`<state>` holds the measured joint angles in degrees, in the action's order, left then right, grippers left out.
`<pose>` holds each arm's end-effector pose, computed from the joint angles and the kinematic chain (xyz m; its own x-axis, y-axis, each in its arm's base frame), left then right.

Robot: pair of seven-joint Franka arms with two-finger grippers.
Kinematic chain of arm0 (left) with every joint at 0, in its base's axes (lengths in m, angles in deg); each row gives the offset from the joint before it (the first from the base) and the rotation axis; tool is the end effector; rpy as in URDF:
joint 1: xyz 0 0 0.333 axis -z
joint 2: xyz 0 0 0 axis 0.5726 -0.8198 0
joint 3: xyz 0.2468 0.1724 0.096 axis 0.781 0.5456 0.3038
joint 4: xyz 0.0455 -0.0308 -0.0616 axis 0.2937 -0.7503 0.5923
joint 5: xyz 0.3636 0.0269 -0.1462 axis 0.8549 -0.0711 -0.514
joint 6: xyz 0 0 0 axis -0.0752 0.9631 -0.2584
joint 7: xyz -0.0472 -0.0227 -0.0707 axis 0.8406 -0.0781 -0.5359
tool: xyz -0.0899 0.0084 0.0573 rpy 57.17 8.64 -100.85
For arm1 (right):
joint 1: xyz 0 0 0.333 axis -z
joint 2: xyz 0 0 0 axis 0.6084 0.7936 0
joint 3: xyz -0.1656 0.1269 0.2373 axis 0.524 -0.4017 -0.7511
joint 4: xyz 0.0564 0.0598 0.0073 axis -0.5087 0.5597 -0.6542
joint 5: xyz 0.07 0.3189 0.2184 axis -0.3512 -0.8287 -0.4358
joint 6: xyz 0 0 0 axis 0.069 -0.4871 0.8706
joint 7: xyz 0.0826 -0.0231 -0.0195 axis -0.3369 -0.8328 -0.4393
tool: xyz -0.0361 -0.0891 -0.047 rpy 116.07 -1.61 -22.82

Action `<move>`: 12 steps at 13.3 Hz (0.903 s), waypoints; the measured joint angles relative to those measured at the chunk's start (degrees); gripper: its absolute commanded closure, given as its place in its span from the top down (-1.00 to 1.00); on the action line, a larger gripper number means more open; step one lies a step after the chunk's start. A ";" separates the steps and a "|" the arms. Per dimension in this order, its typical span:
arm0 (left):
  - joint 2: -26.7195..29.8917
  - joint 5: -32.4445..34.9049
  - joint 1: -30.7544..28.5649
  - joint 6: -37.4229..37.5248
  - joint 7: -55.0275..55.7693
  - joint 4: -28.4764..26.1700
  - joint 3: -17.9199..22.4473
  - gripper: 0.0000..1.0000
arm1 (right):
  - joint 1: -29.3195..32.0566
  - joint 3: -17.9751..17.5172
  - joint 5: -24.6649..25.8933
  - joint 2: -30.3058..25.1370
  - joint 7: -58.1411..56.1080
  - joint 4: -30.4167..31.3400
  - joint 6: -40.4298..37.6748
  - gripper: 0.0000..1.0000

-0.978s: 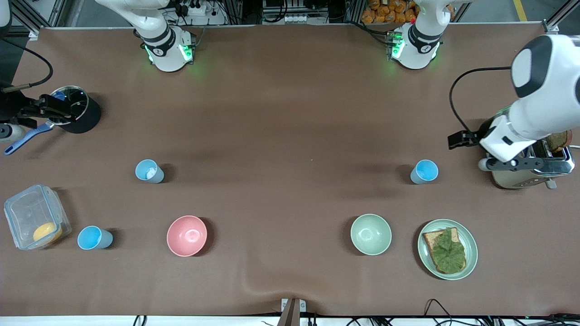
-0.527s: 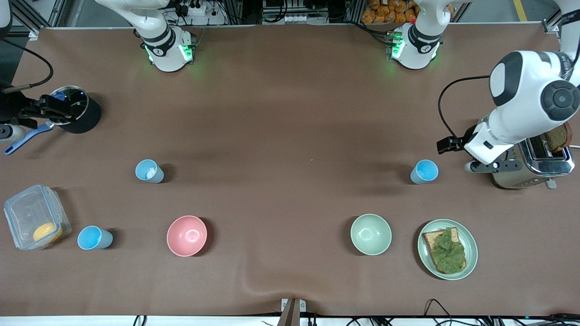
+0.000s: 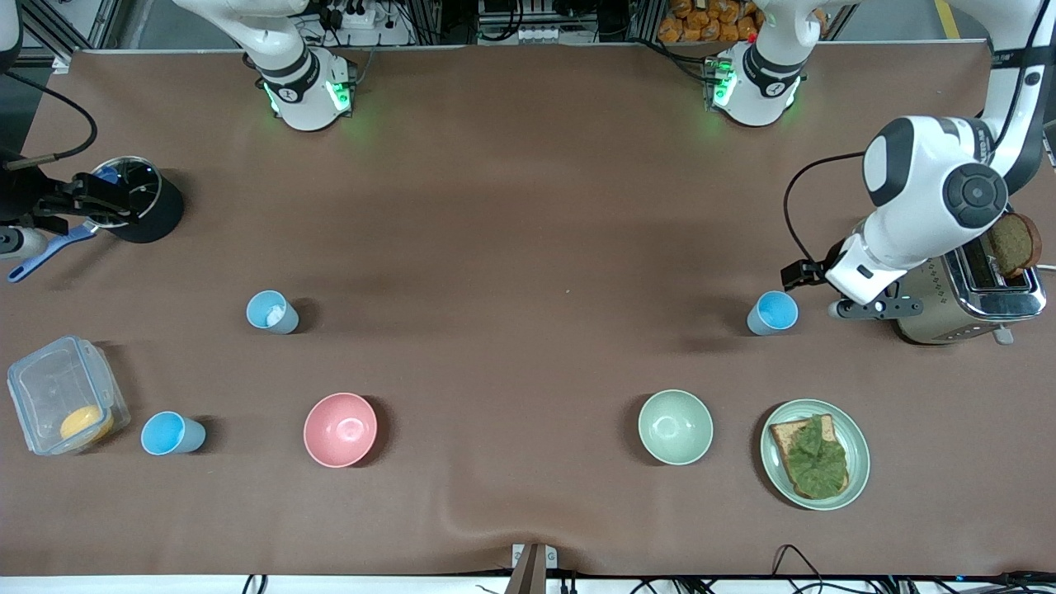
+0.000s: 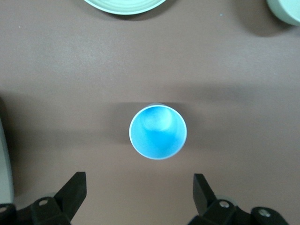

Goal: Stack blue cups with both arms
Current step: 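Grasp the blue cup with the left gripper while the right gripper reaches another cup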

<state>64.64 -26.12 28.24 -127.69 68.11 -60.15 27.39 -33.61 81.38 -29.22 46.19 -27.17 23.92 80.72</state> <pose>0.5522 -0.0409 0.3431 0.9976 0.0320 -0.0606 0.0332 -0.9993 0.0191 0.5634 -0.0287 0.6018 0.9786 0.1432 -0.1475 0.1388 -0.9895 -0.0399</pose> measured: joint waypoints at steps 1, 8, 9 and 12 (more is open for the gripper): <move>-0.81 0.00 -0.41 -0.74 -0.06 -0.01 0.01 1.00 | 0.00 0.00 0.00 0.00 0.00 0.00 0.00 1.00; -5.29 0.74 -0.72 -5.25 -0.33 0.16 0.00 1.00 | 0.00 -0.01 0.00 0.03 0.00 0.08 0.00 1.00; -5.60 1.20 -0.72 -5.41 -0.33 0.47 0.00 1.00 | 0.00 -0.01 0.00 0.03 0.00 0.08 0.00 1.00; -5.85 1.26 -0.71 -5.41 -0.33 0.78 0.00 1.00 | 0.00 -0.04 0.00 0.03 0.00 0.08 0.00 1.00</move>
<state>58.79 -24.86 27.52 -133.09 67.78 -59.37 27.39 -33.61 81.33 -29.22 46.22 -27.17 24.00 80.71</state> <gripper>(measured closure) 0.000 0.000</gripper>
